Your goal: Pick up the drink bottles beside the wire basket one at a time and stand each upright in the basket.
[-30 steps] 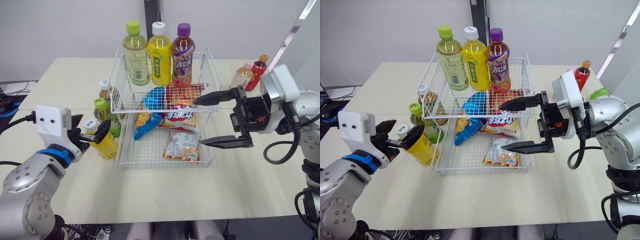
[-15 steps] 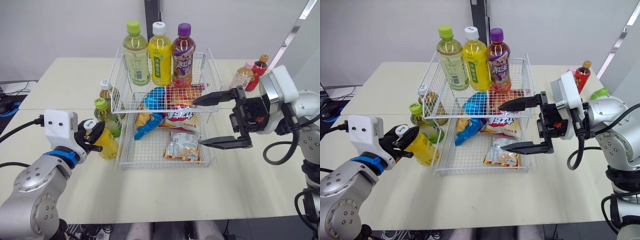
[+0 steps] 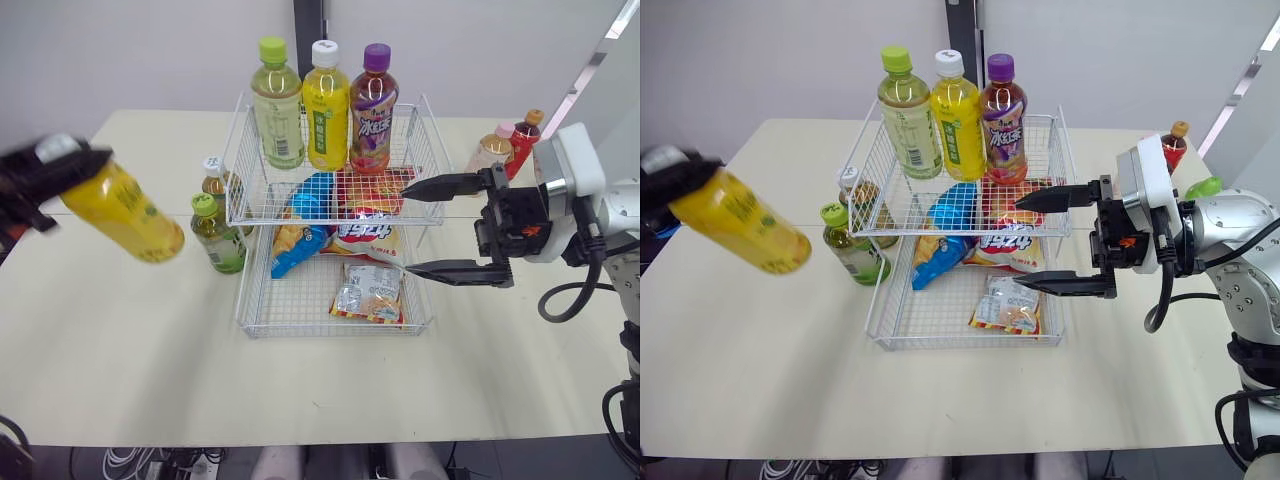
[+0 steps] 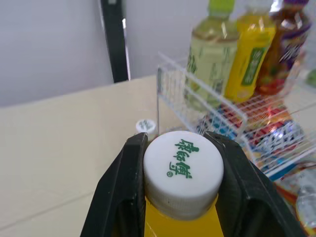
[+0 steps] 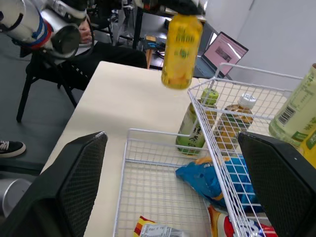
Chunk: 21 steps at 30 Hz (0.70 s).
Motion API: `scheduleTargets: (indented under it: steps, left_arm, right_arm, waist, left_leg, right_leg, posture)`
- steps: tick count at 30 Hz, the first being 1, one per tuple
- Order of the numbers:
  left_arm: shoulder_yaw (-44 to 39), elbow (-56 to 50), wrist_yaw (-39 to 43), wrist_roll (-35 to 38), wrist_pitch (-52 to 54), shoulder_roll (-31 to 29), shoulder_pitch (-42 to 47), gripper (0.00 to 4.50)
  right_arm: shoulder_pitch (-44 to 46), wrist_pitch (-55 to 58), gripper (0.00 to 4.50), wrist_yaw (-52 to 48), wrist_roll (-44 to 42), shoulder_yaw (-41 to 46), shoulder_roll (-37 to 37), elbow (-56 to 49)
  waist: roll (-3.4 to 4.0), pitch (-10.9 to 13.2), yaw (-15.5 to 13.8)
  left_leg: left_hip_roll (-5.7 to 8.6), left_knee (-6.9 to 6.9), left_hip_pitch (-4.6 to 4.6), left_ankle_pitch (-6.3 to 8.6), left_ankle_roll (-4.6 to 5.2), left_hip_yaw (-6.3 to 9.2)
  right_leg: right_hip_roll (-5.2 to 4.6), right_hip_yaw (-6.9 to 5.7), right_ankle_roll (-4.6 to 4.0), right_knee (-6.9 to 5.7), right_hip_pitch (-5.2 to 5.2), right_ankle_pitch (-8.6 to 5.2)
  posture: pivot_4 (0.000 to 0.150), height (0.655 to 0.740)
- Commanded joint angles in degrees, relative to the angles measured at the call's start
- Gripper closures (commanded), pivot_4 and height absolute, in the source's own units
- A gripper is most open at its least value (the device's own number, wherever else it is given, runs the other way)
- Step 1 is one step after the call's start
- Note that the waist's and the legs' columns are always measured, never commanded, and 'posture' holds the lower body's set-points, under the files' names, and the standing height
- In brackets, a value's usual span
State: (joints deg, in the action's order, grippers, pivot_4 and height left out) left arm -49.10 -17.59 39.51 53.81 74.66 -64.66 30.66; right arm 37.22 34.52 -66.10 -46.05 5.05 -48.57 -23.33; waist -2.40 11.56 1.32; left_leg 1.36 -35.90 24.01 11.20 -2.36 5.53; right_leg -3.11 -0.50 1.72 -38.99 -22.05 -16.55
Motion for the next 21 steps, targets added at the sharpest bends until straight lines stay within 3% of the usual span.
scheduleTargets:
  steps: [1, 5, 12, 21]
  left_arm:
    - [4.9, 8.1, 1.4, 4.2, -0.9, -6.6, 9.9, 3.13]
    - [17.9, 17.0, 4.1, 4.7, -5.0, -9.9, 26.8, 3.13]
    - [35.4, 25.8, 10.5, 4.3, -1.7, -2.3, 52.0, 3.13]
    - [49.8, 30.1, 15.4, -6.8, -10.1, 15.5, 58.4, 3.13]
  right_arm:
    - [-0.4, 0.5, 0.00, 1.5, -0.9, 3.7, -1.7, -1.6]
    - [-2.6, 1.1, 0.00, 3.0, -1.3, 7.4, -3.3, -1.6]
    - [-6.5, 2.0, 0.00, 6.1, -2.9, 10.8, -3.9, -4.6]
    - [-9.0, 1.4, 0.00, 10.6, -2.8, 12.8, -3.9, -6.2]
  waist:
    - [0.00, 0.0, 0.2]
    - [-0.02, 0.0, 0.2]
    - [0.01, 0.1, 0.4]
    - [0.04, 0.1, 0.3]
  left_leg:
    - [-0.03, 0.00, 0.03, 0.00, 0.00, 0.02]
    - [-0.06, 0.03, 0.06, 0.01, -0.02, 0.01]
    - [-0.03, 0.03, 0.09, 0.01, -0.01, -0.10]
    - [-0.04, -0.06, 0.15, 0.00, -0.01, -0.09]
  right_leg:
    - [0.02, -0.03, 0.01, 0.02, -0.03, 0.00]
    - [0.05, -0.02, 0.06, -0.01, -0.08, -0.02]
    - [0.03, 0.05, 0.18, -0.06, -0.12, -0.07]
    - [0.04, 0.07, 0.06, -0.11, -0.17, 0.00]
  posture:
    - [0.150, 0.7400]
    - [0.150, 0.7400]
    - [0.150, 0.7400]
    - [0.150, 0.7400]
